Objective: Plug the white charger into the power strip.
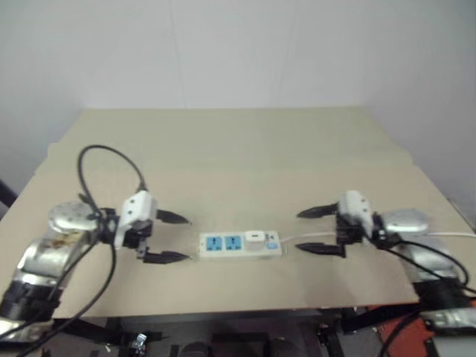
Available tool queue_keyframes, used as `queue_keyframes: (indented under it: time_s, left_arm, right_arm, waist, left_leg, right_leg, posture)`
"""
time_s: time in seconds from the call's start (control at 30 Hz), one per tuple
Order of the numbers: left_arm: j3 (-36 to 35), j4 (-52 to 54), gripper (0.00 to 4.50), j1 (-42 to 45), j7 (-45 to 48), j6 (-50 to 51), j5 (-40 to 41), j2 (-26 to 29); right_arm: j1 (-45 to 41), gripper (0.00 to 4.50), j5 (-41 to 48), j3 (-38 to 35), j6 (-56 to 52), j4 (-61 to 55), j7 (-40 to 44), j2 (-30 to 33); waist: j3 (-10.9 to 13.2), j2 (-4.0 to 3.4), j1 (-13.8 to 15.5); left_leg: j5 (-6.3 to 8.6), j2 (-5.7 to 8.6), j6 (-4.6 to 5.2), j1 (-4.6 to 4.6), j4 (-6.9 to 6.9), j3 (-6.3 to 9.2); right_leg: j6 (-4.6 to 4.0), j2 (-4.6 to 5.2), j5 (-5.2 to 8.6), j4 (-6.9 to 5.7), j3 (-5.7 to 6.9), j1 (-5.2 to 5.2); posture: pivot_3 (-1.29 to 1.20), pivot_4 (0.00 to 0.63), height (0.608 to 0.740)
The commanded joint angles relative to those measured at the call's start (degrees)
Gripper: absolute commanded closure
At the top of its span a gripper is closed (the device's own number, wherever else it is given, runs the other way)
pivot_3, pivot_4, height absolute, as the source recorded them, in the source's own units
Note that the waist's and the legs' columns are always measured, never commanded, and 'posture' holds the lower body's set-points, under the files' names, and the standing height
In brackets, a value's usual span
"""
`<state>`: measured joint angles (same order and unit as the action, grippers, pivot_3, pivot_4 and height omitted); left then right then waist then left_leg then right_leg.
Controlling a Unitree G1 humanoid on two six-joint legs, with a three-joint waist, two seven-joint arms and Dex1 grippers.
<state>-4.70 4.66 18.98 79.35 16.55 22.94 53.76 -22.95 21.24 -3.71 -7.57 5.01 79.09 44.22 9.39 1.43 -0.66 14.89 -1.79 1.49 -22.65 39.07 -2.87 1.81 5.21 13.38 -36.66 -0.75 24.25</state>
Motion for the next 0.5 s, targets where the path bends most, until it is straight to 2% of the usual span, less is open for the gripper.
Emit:
queue_keyframes:
  time_s: [0.03, 0.23, 0.5]
  left_arm:
    - [-7.82, 0.93, 0.0, -3.39, 1.11, 0.28, 3.26, 4.0]
    - [-17.31, 3.6, 0.0, -13.08, 1.16, 1.35, 5.67, 7.04]
    - [-20.2, 9.28, 0.0, -18.7, -0.05, 4.0, 8.63, 6.73]
  right_arm:
    - [3.63, 0.02, 3.22, -5.77, -2.43, -4.84, -1.33, 3.89]
    - [10.52, 0.02, 5.8, -10.64, -4.79, -9.6, -3.72, 6.74]
    - [12.3, 0.02, 6.43, -9.83, -5.25, -11.46, -5.81, 6.08]
  waist:
    - [0.01, 0.02, -0.1]
    - [0.03, 0.03, -0.16]
    - [0.05, 0.06, -0.03]
  left_leg:
    - [0.0, -0.01, 0.0, 0.0, -0.02, -0.07]
    - [0.0, -0.04, 0.0, 0.04, -0.06, -0.34]
    - [0.01, -0.04, -0.01, 0.12, -0.06, -0.45]
  right_leg:
    - [0.0, 0.0, 0.0, 0.01, -0.01, 0.02]
    - [0.0, 0.01, 0.01, 0.02, -0.05, 0.03]
    - [-0.01, 0.01, 0.01, 0.03, -0.07, -0.04]
  posture:
    - [0.0, 0.15, 0.74]
    - [0.0, 0.15, 0.74]
    - [0.0, 0.15, 0.74]
